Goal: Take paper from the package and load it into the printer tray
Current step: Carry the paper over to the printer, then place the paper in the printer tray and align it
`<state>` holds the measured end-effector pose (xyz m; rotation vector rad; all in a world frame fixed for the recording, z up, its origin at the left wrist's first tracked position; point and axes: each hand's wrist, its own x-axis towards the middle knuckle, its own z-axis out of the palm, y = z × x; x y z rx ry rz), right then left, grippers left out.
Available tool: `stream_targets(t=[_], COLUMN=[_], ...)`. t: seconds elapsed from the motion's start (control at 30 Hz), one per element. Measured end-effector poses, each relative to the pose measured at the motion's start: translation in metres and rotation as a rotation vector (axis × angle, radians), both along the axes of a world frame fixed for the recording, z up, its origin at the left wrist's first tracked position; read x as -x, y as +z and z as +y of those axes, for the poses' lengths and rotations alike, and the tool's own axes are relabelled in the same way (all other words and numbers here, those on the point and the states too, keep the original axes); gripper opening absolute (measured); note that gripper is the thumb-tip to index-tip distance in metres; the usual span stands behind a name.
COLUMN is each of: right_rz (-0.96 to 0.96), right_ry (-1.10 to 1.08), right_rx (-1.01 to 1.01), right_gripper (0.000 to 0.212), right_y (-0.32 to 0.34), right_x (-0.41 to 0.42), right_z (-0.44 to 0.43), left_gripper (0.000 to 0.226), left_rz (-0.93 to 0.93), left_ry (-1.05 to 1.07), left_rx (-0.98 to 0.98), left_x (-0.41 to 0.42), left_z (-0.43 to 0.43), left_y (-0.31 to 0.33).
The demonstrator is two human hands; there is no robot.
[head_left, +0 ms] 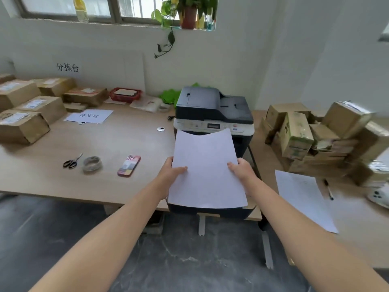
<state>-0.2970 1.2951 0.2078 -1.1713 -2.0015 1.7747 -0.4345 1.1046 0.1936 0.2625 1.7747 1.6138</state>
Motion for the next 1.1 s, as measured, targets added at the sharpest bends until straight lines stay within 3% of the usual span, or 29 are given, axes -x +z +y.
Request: stream_targets(t=[0.13,0.37,0.7,0.93,1.1], right_rz=[-0.068,-0.156,-0.333,-0.377,-0.384], right_ry=[-0.016,-0.053,-0.133,-0.176,-0.188], right_rx=[0.08,0.183,0.109,0.133,0.181], right_gripper=[0.012,0.028,0.019,0.021,0.034], right_y=[-0.035,-0.089,-0.149,-0.17,-0.186], right_x=[-0.007,0.026,0.07,0.087,0.094], right_z=[0.018,0.043,0.071,0.094,0.113], left_gripper=[0.038,0.033,0.027,0.025,0.026], left_rz=[0.01,-0.071,-0.138,-0.192,-0.193], left_ry=[0.004,0.043,-0.051,-0.055,-0.048], left_rx=[0.075,0.172,0.222,0.207,0.202], left_x=[-0.005,0.029,0.081,0.099,0.104], left_z=[0.023,0.054,0.088,0.11,0.124], left_y=[-0.033,-0.082,-0.144,-0.163,-0.176])
